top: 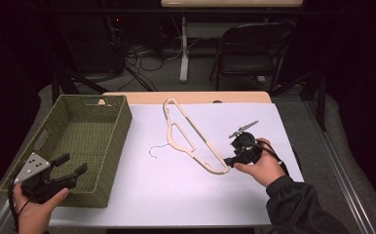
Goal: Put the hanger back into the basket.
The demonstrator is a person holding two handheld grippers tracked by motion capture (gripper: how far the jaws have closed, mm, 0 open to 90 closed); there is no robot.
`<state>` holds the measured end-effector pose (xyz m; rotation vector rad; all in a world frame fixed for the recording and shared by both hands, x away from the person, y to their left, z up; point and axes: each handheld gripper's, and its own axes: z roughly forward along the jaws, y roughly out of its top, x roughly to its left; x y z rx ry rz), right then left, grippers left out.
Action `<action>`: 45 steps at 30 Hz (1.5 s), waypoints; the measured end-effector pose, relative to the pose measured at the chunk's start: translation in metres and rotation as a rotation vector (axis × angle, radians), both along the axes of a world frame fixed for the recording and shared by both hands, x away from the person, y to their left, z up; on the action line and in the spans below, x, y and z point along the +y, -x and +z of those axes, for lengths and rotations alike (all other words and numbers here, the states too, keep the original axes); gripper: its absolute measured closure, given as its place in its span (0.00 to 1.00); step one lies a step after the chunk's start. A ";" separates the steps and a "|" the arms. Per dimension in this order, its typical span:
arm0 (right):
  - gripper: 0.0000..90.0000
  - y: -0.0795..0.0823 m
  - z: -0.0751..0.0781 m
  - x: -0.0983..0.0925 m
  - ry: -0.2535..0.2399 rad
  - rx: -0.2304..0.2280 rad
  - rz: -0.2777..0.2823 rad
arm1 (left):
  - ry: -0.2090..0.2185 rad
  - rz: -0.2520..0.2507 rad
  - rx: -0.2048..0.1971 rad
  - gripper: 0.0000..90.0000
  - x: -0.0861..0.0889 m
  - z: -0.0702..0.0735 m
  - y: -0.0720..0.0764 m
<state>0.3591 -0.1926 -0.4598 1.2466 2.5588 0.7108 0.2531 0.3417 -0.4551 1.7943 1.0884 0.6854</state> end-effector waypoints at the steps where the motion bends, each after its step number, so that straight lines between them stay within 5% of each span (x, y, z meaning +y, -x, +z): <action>1: 0.51 -0.003 0.003 0.001 0.018 0.021 0.000 | 0.000 0.000 -0.001 0.33 0.000 0.000 0.000; 3: 0.51 -0.008 0.002 0.005 -0.010 0.005 -0.007 | 0.002 0.001 -0.001 0.33 0.000 0.000 0.000; 14: 0.52 -0.034 0.011 0.029 0.057 0.056 0.015 | -0.001 0.000 -0.001 0.33 -0.001 0.000 0.000; 18: 0.52 -0.046 0.007 0.038 0.036 0.041 0.009 | -0.003 -0.006 0.001 0.33 -0.002 0.000 -0.001; 20: 0.52 -0.052 0.007 0.042 0.074 0.069 0.008 | -0.003 -0.006 0.000 0.33 -0.002 0.000 -0.001; 23: 0.53 -0.059 0.001 0.049 0.034 0.053 0.004 | -0.002 -0.006 -0.002 0.33 -0.002 0.000 -0.001; 24: 0.53 -0.061 0.005 0.051 0.093 0.106 0.010 | -0.001 -0.005 -0.002 0.33 -0.002 0.000 -0.001; 29: 0.53 -0.068 -0.002 0.063 0.047 0.062 0.009 | -0.002 -0.006 -0.001 0.33 -0.001 0.000 -0.001; 32: 0.53 -0.071 0.001 0.070 0.097 0.088 0.019 | -0.004 -0.006 0.000 0.33 -0.001 0.000 -0.002; 38: 0.56 -0.081 0.002 0.079 0.046 0.075 -0.005 | -0.004 -0.004 -0.004 0.33 0.000 0.001 -0.001; 40: 0.57 -0.083 0.001 0.081 0.058 0.057 -0.002 | -0.002 -0.002 -0.007 0.33 0.001 0.001 -0.001; 41: 0.57 -0.085 0.007 0.083 0.105 0.095 0.011 | -0.004 -0.002 -0.007 0.33 0.001 0.002 -0.001; 45: 0.59 -0.088 0.009 0.087 0.081 0.079 0.003 | 0.001 0.004 -0.009 0.33 0.003 0.002 -0.001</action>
